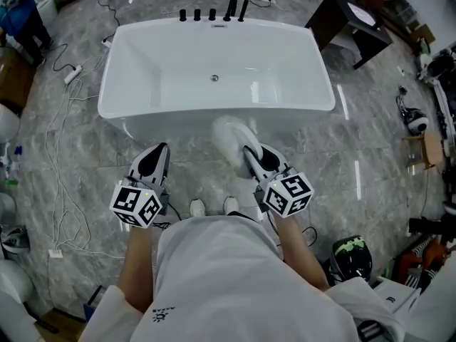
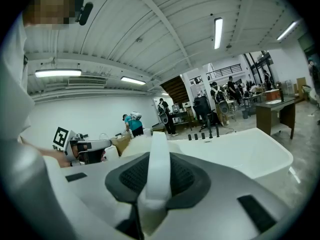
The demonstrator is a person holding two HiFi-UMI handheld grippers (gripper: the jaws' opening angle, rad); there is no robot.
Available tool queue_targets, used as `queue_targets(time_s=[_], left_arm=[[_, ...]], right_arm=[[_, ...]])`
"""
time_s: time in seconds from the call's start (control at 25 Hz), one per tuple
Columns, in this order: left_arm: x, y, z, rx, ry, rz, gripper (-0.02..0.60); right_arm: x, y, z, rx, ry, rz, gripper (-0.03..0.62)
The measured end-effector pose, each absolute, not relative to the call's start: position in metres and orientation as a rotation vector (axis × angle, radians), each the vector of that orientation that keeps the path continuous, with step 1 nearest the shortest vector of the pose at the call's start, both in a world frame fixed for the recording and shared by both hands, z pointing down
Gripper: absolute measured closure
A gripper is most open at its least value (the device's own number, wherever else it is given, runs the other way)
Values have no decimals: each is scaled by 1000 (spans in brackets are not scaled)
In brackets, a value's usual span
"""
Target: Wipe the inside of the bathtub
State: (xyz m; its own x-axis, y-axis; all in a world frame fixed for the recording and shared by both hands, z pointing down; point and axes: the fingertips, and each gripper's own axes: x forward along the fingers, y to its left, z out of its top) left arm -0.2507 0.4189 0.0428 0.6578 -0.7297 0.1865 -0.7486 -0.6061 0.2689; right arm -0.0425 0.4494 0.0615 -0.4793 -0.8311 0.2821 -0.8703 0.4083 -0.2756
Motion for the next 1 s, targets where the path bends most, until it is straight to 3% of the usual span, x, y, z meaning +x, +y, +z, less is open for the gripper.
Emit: queue_targets(time_s=[1.0], left_arm=[[-252,394,69,2578,-1024,110,571]], right_arm=[[-61,411,73,1572,-2479,594,494]])
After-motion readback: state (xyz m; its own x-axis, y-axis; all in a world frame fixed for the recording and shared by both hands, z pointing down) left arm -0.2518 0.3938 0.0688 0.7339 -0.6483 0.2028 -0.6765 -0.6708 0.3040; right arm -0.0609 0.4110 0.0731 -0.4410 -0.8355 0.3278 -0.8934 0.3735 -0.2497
